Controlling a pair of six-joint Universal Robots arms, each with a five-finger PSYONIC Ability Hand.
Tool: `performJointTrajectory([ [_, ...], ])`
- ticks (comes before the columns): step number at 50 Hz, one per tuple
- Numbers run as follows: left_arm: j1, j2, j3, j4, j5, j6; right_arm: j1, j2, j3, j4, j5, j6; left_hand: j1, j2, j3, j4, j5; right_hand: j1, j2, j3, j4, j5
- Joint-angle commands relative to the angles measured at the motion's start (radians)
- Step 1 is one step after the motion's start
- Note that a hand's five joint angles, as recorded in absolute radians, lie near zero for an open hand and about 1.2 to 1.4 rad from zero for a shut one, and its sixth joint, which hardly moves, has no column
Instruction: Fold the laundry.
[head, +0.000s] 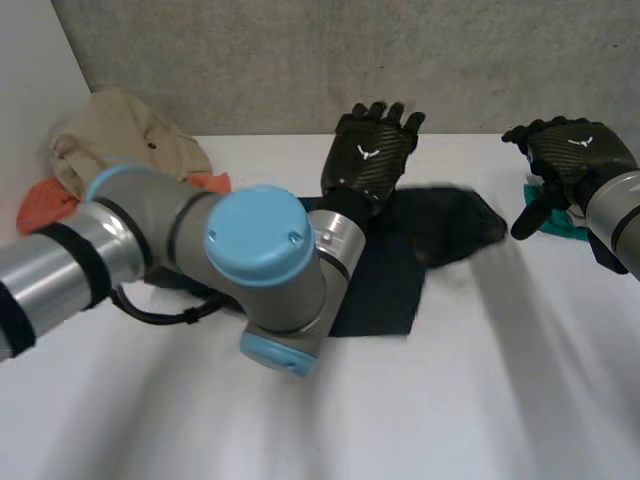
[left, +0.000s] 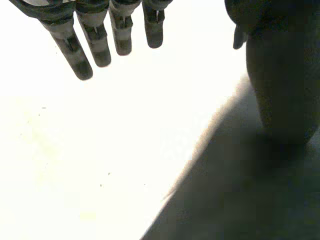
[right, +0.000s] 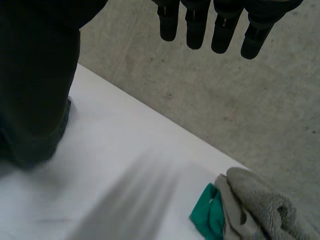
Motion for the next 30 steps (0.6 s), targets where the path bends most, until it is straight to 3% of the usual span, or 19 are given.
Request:
performJointTrajectory([
  [1, 0.006, 0.051, -0.055, 0.062, 0.003, 0.004, 0.005, -0.002, 0.011, -0.006, -0.027, -0.030, -0.021, -0.066, -0.073, -0.063, -0.068, -0.062, -0.046, -0.041, -0.040, -0.051],
  [5, 0.044, 0.174, -0.149, 0.039, -0.005, 0.017, 0.012, -0.037, 0.014, 0.008, -0.065, -0.144, -0.004, -0.049, -0.055, -0.045, -0.051, -0.062, -0.046, -0.041, -0.040, -0.051],
  [9, 0.133, 0.351, -0.312, -0.044, 0.001, 0.065, 0.020, -0.088, 0.032, 0.035, -0.074, -0.276, -0.001, -0.046, -0.052, -0.042, -0.048, -0.062, -0.046, -0.041, -0.040, -0.051],
  [12, 0.168, 0.419, -0.383, -0.101, 0.001, 0.098, 0.028, -0.093, 0.026, 0.087, -0.073, -0.303, -0.004, -0.049, -0.055, -0.045, -0.051, -0.062, -0.046, -0.041, -0.040, -0.051],
  [17, 0.237, 0.496, -0.532, -0.217, 0.004, 0.156, 0.105, -0.052, -0.006, 0.220, -0.080, -0.205, -0.010, -0.054, -0.061, -0.051, -0.056, -0.062, -0.046, -0.041, -0.040, -0.051],
  [22, 0.340, 0.499, -0.633, -0.239, 0.024, 0.211, 0.202, 0.022, 0.015, 0.233, -0.082, -0.094, -0.015, -0.060, -0.067, -0.057, -0.062, -0.062, -0.046, -0.041, -0.040, -0.051],
  [30, 0.493, 0.358, -0.641, -0.230, 0.219, 0.294, 0.307, 0.105, 0.136, -0.030, -0.058, 0.041, -0.010, -0.054, -0.061, -0.051, -0.056, -0.062, -0.046, -0.041, -0.040, -0.051],
])
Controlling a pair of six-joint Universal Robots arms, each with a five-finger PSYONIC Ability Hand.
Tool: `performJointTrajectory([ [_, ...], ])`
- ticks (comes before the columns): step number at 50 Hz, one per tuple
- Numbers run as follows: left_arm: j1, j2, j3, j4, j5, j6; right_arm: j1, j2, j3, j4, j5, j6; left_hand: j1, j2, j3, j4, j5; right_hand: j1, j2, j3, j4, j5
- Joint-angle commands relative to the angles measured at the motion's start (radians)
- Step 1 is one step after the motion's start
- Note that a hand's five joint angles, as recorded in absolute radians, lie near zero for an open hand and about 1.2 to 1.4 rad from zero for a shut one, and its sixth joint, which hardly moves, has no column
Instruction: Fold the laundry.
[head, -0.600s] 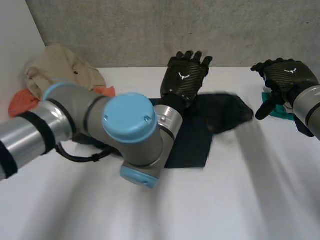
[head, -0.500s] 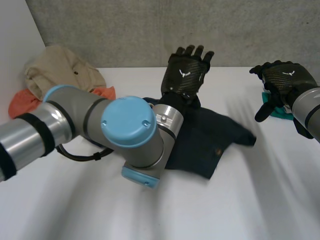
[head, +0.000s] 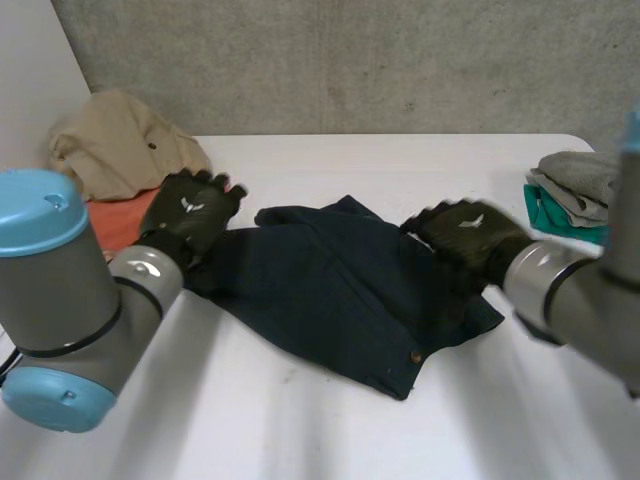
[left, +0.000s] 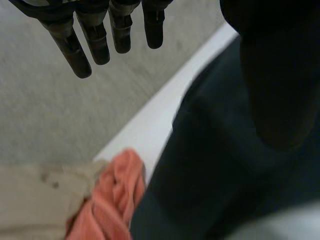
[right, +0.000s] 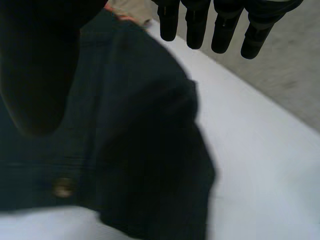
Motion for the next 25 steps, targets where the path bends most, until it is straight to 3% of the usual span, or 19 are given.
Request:
performJointTrajectory([
  [1, 0.124, -0.160, 0.018, 0.017, 0.168, 0.063, 0.101, 0.085, 0.107, -0.259, 0.030, 0.136, -0.003, -0.013, -0.019, -0.011, -0.030, -0.062, -0.045, -0.041, -0.040, -0.051],
  [7, 0.153, -0.288, 0.126, 0.031, 0.202, 0.066, 0.161, 0.179, 0.149, -0.401, 0.119, 0.233, 0.067, 0.057, 0.051, 0.059, 0.040, -0.062, -0.045, -0.041, -0.040, -0.051],
  [10, 0.155, -0.320, 0.160, 0.030, 0.204, 0.066, 0.182, 0.234, 0.147, -0.473, 0.174, 0.236, 0.313, 0.304, 0.297, 0.305, 0.286, -0.062, -0.045, -0.041, -0.040, -0.051],
  [12, 0.153, -0.336, 0.179, 0.030, 0.207, 0.066, 0.193, 0.254, 0.146, -0.508, 0.201, 0.227, 0.673, 0.664, 0.658, 0.666, 0.646, -0.041, -0.023, -0.020, -0.019, -0.030],
  [13, 0.153, -0.337, 0.180, 0.030, 0.207, 0.066, 0.196, 0.263, 0.143, -0.520, 0.210, 0.225, 0.806, 0.796, 0.790, 0.798, 0.779, 0.056, 0.073, 0.077, 0.078, 0.067],
  [15, 0.146, -0.336, 0.183, 0.030, 0.205, 0.066, 0.198, 0.280, 0.135, -0.540, 0.231, 0.219, 1.180, 1.171, 1.164, 1.173, 1.153, 0.530, 0.548, 0.551, 0.552, 0.541],
  [18, 0.133, -0.325, 0.177, 0.027, 0.201, 0.063, 0.187, 0.270, 0.126, -0.540, 0.251, 0.201, 1.200, 1.191, 1.184, 1.192, 1.173, 1.158, 1.175, 1.179, 1.180, 1.169],
  [21, 0.121, -0.270, 0.167, 0.014, 0.196, 0.049, 0.178, 0.244, 0.120, -0.536, 0.251, 0.181, 1.200, 1.191, 1.184, 1.192, 1.173, 1.159, 1.177, 1.181, 1.181, 1.171],
  [25, 0.086, -0.112, 0.115, -0.015, 0.192, 0.014, 0.163, 0.040, 0.112, -0.469, 0.239, 0.067, 1.200, 1.191, 1.184, 1.192, 1.173, 1.159, 1.177, 1.181, 1.181, 1.171],
])
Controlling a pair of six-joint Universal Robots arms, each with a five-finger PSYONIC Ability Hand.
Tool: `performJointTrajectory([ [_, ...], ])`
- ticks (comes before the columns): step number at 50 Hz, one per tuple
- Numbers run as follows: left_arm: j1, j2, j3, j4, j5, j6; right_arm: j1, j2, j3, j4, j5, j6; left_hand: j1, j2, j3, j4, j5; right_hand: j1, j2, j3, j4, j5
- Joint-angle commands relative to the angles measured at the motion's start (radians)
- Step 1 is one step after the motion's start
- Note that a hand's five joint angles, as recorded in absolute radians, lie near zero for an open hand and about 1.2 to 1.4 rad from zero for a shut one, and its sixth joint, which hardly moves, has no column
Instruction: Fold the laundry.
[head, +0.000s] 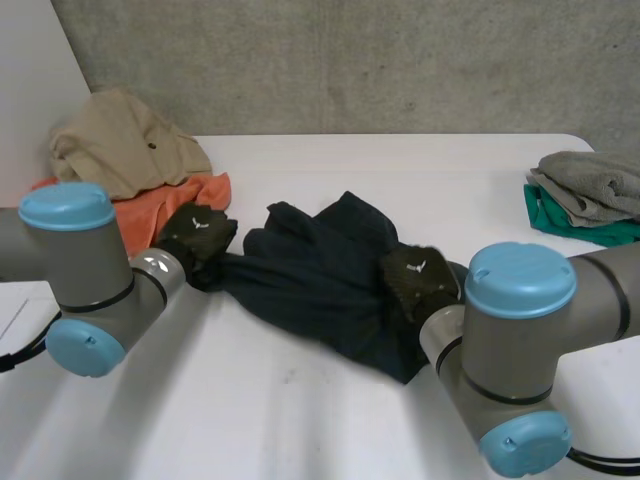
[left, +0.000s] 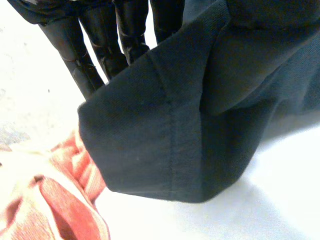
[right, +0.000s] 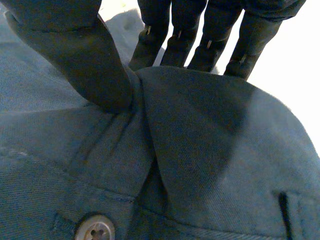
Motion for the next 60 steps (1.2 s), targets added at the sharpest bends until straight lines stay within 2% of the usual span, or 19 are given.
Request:
performJointTrajectory([
  [1, -0.057, 0.257, -0.084, -0.049, -0.010, -0.064, -0.034, -0.247, -0.019, 0.095, -0.014, -0.157, 0.235, 0.205, 0.207, 0.201, 0.255, 0.364, 0.255, 0.255, 0.232, 0.285],
  [4, -0.072, 0.376, -0.111, -0.069, -0.010, -0.111, -0.100, -0.350, -0.072, 0.200, -0.033, -0.285, 0.235, 0.205, 0.207, 0.201, 0.255, 0.364, 0.255, 0.255, 0.232, 0.285],
  [8, -0.100, 0.585, -0.134, -0.098, -0.012, -0.224, -0.168, -0.393, -0.183, 0.348, -0.067, -0.399, 0.235, 0.205, 0.207, 0.201, 0.255, 0.364, 0.255, 0.255, 0.232, 0.285],
  [13, -0.104, 0.663, -0.145, -0.109, -0.012, -0.327, -0.202, -0.387, -0.316, 0.474, -0.106, -0.446, 0.235, 0.205, 0.207, 0.201, 0.255, 0.364, 0.255, 0.255, 0.232, 0.285],
  [19, -0.132, 0.543, -0.138, -0.109, -0.013, -0.347, -0.238, -0.276, -0.369, 0.489, -0.198, -0.465, 0.235, 0.205, 0.207, 0.201, 0.255, 0.364, 0.255, 0.255, 0.232, 0.285],
  [23, -0.175, 0.355, -0.087, -0.103, -0.030, -0.344, -0.226, -0.103, -0.395, 0.447, -0.235, -0.531, 0.235, 0.205, 0.207, 0.201, 0.255, 0.364, 0.255, 0.255, 0.232, 0.285],
  [26, -0.181, 0.194, -0.007, -0.101, -0.085, -0.342, -0.217, -0.029, -0.410, 0.378, -0.231, -0.593, 0.235, 0.205, 0.207, 0.201, 0.255, 0.364, 0.255, 0.255, 0.232, 0.285],
  [29, -0.187, 0.056, 0.089, -0.100, -0.142, -0.339, -0.209, 0.042, -0.415, 0.237, -0.213, -0.663, 0.235, 0.205, 0.207, 0.201, 0.255, -0.252, -0.361, -0.361, -0.384, -0.331],
  [30, -0.190, 0.028, 0.112, -0.100, -0.150, -0.339, -0.208, 0.053, -0.415, 0.194, -0.198, -0.668, 0.107, 0.078, 0.080, 0.073, 0.128, -0.446, -0.555, -0.555, -0.578, -0.526],
  [31, -0.193, 0.006, 0.135, -0.100, -0.156, -0.341, -0.206, 0.062, -0.413, 0.107, -0.146, -0.668, -0.063, -0.092, -0.090, -0.096, -0.042, -0.782, -0.891, -0.891, -0.914, -0.862],
  [32, -0.198, -0.017, 0.170, -0.100, -0.160, -0.341, -0.206, 0.062, -0.412, 0.066, -0.115, -0.665, -0.425, -0.454, -0.452, -0.459, -0.404, -0.858, -0.967, -0.967, -0.990, -0.937],
  [35, -0.201, -0.023, 0.203, -0.097, -0.162, -0.341, -0.206, 0.039, -0.383, -0.044, 0.004, -0.647, -0.689, -0.719, -0.717, -0.723, -0.669, -0.858, -0.967, -0.967, -0.990, -0.937],
  [38, -0.204, -0.009, 0.205, -0.091, -0.164, -0.344, -0.206, -0.002, -0.335, -0.052, 0.051, -0.625, -0.827, -0.857, -0.855, -0.861, -0.807, -0.858, -0.967, -0.967, -0.990, -0.937],
  [41, -0.204, 0.077, 0.165, -0.092, -0.174, -0.339, -0.209, -0.106, -0.260, 0.003, 0.023, -0.582, -0.834, -0.863, -0.861, -0.867, -0.813, -0.858, -0.967, -0.967, -0.990, -0.937],
  [43, -0.201, 0.156, 0.095, -0.091, -0.173, -0.339, -0.214, -0.178, -0.205, 0.098, -0.033, -0.567, -0.825, -0.854, -0.852, -0.859, -0.804, -0.858, -0.967, -0.967, -0.990, -0.937],
  [47, -0.203, 0.256, -0.036, -0.089, -0.173, -0.327, -0.217, -0.241, -0.133, 0.327, -0.109, -0.536, -0.796, -0.825, -0.823, -0.829, -0.775, -0.813, -0.922, -0.922, -0.945, -0.892],
  [51, -0.203, 0.328, -0.171, -0.078, -0.168, -0.286, -0.229, -0.263, -0.059, 0.484, -0.133, -0.444, -0.725, -0.755, -0.753, -0.759, -0.705, -0.745, -0.854, -0.854, -0.877, -0.824],
  [55, -0.201, 0.342, -0.263, -0.042, -0.168, -0.231, -0.252, -0.286, 0.057, 0.459, -0.176, -0.340, -0.552, -0.582, -0.580, -0.586, -0.532, -0.636, -0.745, -0.746, -0.768, -0.716],
  [60, -0.193, 0.301, -0.306, 0.015, -0.165, -0.194, -0.268, -0.286, 0.200, 0.310, -0.248, -0.301, -0.525, -0.555, -0.553, -0.559, -0.505, -0.615, -0.724, -0.725, -0.747, -0.695],
])
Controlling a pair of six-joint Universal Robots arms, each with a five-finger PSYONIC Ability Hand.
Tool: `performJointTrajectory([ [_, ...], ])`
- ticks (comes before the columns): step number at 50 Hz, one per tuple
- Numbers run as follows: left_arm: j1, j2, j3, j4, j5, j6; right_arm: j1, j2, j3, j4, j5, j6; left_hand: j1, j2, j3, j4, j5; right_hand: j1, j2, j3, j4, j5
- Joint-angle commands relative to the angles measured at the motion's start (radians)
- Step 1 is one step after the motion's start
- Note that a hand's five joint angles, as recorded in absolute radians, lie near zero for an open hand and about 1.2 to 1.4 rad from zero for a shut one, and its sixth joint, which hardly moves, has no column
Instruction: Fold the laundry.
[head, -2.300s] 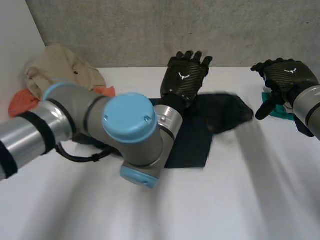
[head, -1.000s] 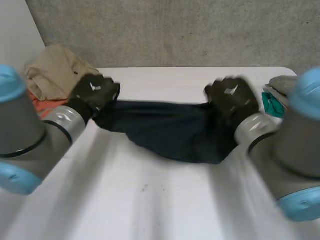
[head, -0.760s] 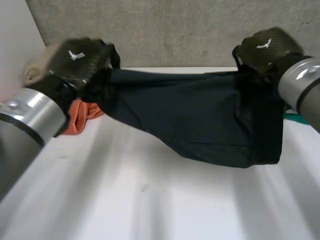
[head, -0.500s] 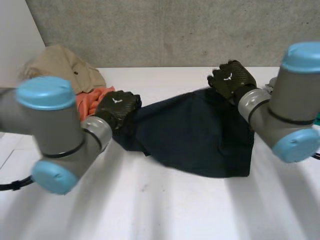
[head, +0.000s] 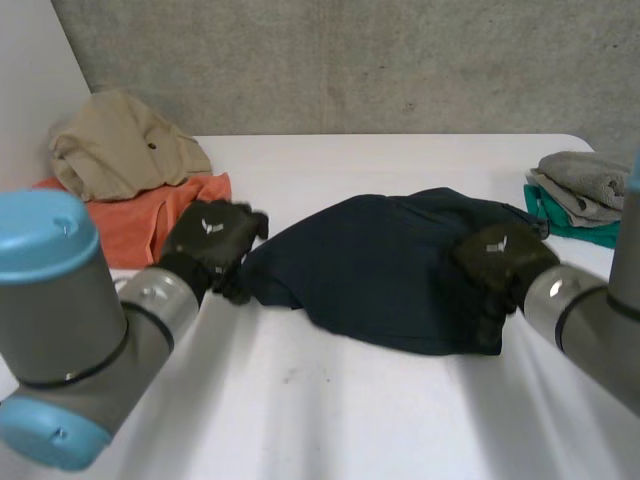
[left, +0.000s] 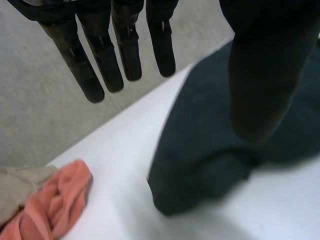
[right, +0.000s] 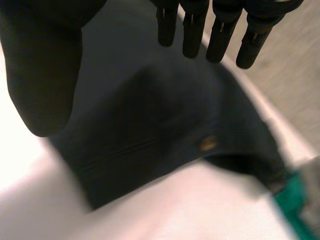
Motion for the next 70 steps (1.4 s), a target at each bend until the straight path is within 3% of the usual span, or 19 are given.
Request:
performJointTrajectory([
  [1, 0.008, -0.058, -0.090, 0.087, 0.003, 0.069, -0.027, -0.003, 0.211, -0.181, -0.093, 0.092, 0.099, 0.112, 0.111, 0.109, 0.107, 0.106, 0.092, 0.092, 0.094, 0.085],
  [7, 0.017, -0.211, -0.023, 0.182, 0.005, 0.072, -0.017, 0.053, 0.294, -0.362, -0.090, 0.097, -0.003, 0.009, 0.009, 0.006, 0.004, 0.100, 0.086, 0.086, 0.088, 0.079],
  [13, 0.020, -0.302, 0.068, 0.189, 0.008, 0.074, -0.018, 0.161, 0.301, -0.453, -0.059, 0.083, -0.010, 0.003, 0.002, 0.000, -0.002, 0.121, 0.107, 0.107, 0.108, 0.100],
  [22, 0.019, -0.416, 0.177, 0.194, 0.008, 0.118, -0.018, 0.176, 0.292, -0.545, -0.033, 0.068, 0.020, 0.032, 0.032, 0.029, 0.027, 0.399, 0.385, 0.385, 0.387, 0.379],
  [33, 0.013, -0.497, 0.249, 0.197, 0.009, 0.201, -0.021, 0.170, 0.260, -0.531, -0.033, 0.069, 0.539, 0.552, 0.551, 0.549, 0.547, 0.356, 0.342, 0.342, 0.343, 0.335],
  [36, 0.013, -0.495, 0.255, 0.200, 0.008, 0.199, -0.024, 0.171, 0.248, -0.530, -0.035, 0.068, 0.788, 0.801, 0.800, 0.798, 0.796, 0.350, 0.336, 0.336, 0.337, 0.329],
  [37, 0.013, -0.492, 0.261, 0.200, 0.006, 0.198, -0.024, 0.171, 0.245, -0.530, -0.035, 0.068, 0.873, 0.885, 0.885, 0.882, 0.880, 0.347, 0.333, 0.333, 0.334, 0.326],
  [50, 0.016, -0.390, 0.246, 0.177, -0.004, 0.178, -0.037, 0.210, 0.222, -0.530, -0.035, 0.022, 0.874, 0.886, 0.886, 0.883, 0.881, 0.279, 0.265, 0.265, 0.267, 0.258],
  [54, 0.011, -0.350, 0.232, 0.154, -0.004, 0.150, -0.040, 0.234, 0.197, -0.530, -0.033, 0.020, 0.874, 0.886, 0.886, 0.883, 0.881, 0.475, 0.462, 0.462, 0.463, 0.455],
  [57, 0.007, -0.301, 0.226, 0.116, -0.003, 0.117, -0.041, 0.247, 0.177, -0.528, -0.029, 0.014, 0.874, 0.886, 0.886, 0.883, 0.881, 1.070, 1.056, 1.056, 1.058, 1.049],
  [62, 0.003, -0.218, 0.223, 0.044, -0.003, 0.081, -0.064, 0.222, 0.160, -0.514, -0.012, -0.018, 0.874, 0.886, 0.886, 0.883, 0.881, 1.088, 1.075, 1.075, 1.076, 1.068],
  [65, 0.005, -0.126, 0.221, -0.010, -0.003, 0.080, -0.072, 0.127, 0.136, -0.459, -0.007, -0.046, 0.874, 0.886, 0.886, 0.883, 0.881, 1.088, 1.075, 1.075, 1.076, 1.068],
  [70, 0.005, 0.033, 0.225, -0.076, -0.004, 0.087, -0.080, -0.112, 0.009, -0.193, -0.007, -0.121, 0.874, 0.886, 0.886, 0.883, 0.881, 1.088, 1.075, 1.075, 1.076, 1.068],
])
